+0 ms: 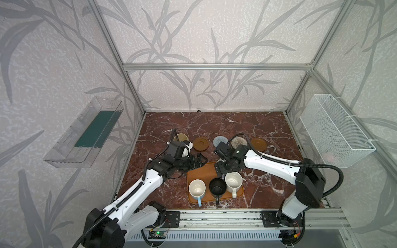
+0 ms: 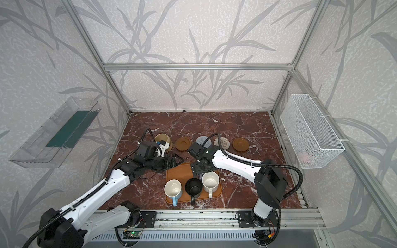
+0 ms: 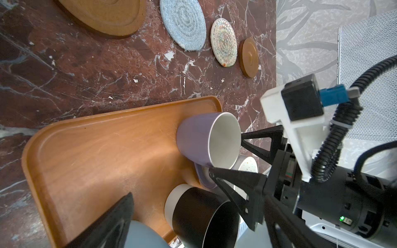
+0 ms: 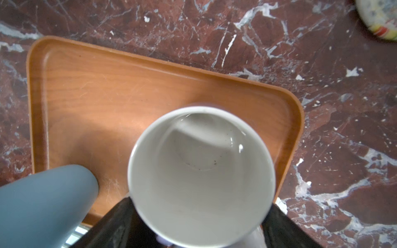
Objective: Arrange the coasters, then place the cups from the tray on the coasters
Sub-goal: 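Lower the right gripper over the lavender mug while the left gripper moves beside the tray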
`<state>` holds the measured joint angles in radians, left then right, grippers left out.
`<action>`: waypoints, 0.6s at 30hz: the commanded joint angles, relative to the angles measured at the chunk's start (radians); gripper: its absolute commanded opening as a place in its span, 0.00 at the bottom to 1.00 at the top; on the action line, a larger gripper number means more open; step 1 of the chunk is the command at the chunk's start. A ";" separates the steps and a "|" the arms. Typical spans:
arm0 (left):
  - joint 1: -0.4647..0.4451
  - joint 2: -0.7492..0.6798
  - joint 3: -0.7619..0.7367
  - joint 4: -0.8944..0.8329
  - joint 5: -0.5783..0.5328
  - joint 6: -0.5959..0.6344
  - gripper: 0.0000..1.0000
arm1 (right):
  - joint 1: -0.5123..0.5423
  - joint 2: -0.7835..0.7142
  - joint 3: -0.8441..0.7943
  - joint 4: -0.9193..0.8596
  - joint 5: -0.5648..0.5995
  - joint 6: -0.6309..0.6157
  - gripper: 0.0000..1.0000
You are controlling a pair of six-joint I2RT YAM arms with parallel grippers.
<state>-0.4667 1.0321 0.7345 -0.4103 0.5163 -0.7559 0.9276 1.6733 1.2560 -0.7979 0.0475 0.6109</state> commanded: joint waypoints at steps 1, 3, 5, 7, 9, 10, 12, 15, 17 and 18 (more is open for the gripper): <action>-0.003 -0.023 0.002 -0.004 -0.013 0.007 0.96 | 0.008 0.012 0.027 -0.005 0.017 0.019 0.84; -0.002 -0.014 0.002 -0.006 -0.011 0.010 0.96 | 0.010 0.021 0.031 0.008 0.007 0.019 0.80; -0.002 -0.005 0.000 -0.005 -0.006 0.012 0.96 | 0.015 0.028 0.040 0.014 0.008 0.018 0.80; -0.001 0.000 -0.001 0.000 -0.003 0.013 0.96 | 0.019 0.028 0.052 0.022 0.003 0.003 0.79; -0.003 0.002 -0.002 0.002 -0.005 0.015 0.96 | 0.020 0.056 0.055 0.047 -0.024 -0.026 0.79; -0.002 0.002 -0.002 0.002 -0.010 0.018 0.96 | 0.023 0.062 0.062 0.050 -0.029 -0.036 0.79; -0.002 0.005 -0.005 -0.001 -0.016 0.022 0.96 | 0.025 0.079 0.079 0.042 -0.041 -0.058 0.79; -0.002 0.010 -0.012 0.003 -0.018 0.023 0.96 | 0.024 0.099 0.088 0.055 -0.082 -0.092 0.83; -0.002 0.017 -0.017 0.006 -0.018 0.024 0.96 | 0.027 0.107 0.086 0.061 -0.091 -0.104 0.88; -0.002 0.021 -0.019 0.007 -0.018 0.023 0.96 | 0.027 0.112 0.086 0.060 -0.087 -0.105 0.90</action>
<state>-0.4667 1.0420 0.7319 -0.4095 0.5137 -0.7506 0.9443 1.7676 1.3205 -0.7570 -0.0090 0.5423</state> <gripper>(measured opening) 0.957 0.888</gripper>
